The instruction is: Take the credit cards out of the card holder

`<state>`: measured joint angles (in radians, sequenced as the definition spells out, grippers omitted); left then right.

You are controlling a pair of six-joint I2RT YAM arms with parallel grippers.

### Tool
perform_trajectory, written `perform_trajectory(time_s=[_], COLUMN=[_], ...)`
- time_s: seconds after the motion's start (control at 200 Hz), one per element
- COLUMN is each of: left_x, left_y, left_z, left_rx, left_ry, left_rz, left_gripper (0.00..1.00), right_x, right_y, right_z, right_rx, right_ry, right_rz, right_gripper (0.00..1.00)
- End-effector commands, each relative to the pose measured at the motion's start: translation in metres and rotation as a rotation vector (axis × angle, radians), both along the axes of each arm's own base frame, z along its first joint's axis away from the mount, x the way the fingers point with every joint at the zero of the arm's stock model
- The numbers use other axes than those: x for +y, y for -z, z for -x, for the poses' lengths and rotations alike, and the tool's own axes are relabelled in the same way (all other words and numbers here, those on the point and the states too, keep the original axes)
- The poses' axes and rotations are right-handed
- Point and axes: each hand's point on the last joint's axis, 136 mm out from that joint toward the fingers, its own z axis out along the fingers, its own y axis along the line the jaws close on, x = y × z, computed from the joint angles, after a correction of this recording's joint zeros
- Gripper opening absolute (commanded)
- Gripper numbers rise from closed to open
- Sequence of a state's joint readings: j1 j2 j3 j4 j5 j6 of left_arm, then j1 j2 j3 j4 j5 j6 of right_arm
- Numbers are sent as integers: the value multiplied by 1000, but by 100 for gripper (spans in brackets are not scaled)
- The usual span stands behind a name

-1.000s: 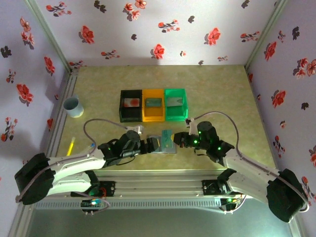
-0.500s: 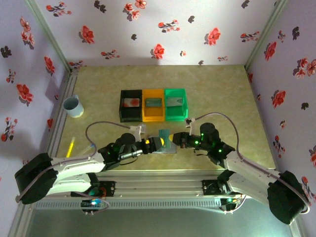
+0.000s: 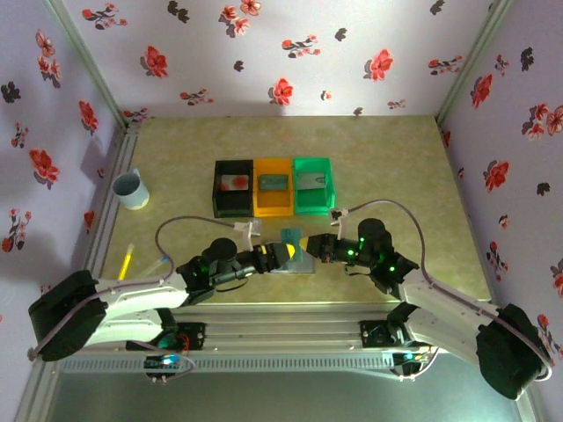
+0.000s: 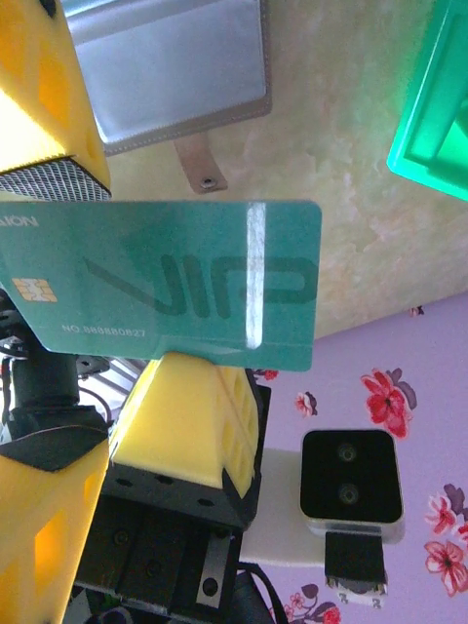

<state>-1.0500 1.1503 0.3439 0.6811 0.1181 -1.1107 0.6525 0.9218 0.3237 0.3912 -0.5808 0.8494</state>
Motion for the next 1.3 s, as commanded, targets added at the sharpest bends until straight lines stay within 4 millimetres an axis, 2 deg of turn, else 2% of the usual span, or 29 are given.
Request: perform_trajectory(time_s=[0.0, 0.225, 0.735, 0.895, 1.005, 1.135, 1.175, 1.295], left_x=[-3, 0, 0, 0, 0, 0, 1, 3], left_y=[-9, -18, -31, -30, -29, -27, -25, -20], left_z=[5, 7, 6, 6, 6, 6, 6, 6], left_rx=[-13, -34, -59, -58, -56, -52, -48, -34], left_ry=[24, 25, 26, 24, 23, 21, 21, 18], left_rz=[44, 67, 107, 107, 104, 96, 89, 56], left_gripper=[61, 53, 27, 19, 8, 4, 0, 0], right_x=[1, 0, 2, 2, 2, 2, 2, 1], right_y=[-2, 7, 9, 12, 13, 13, 13, 15], right_z=[6, 6, 6, 7, 7, 8, 9, 10], right_rx=[-8, 7, 9, 16, 18, 16, 15, 13], right_ry=[-23, -21, -29, -32, -32, -38, -41, -45], right_rz=[-17, 7, 12, 20, 24, 27, 30, 47], right_gripper=[0, 0, 0, 0, 0, 0, 0, 0])
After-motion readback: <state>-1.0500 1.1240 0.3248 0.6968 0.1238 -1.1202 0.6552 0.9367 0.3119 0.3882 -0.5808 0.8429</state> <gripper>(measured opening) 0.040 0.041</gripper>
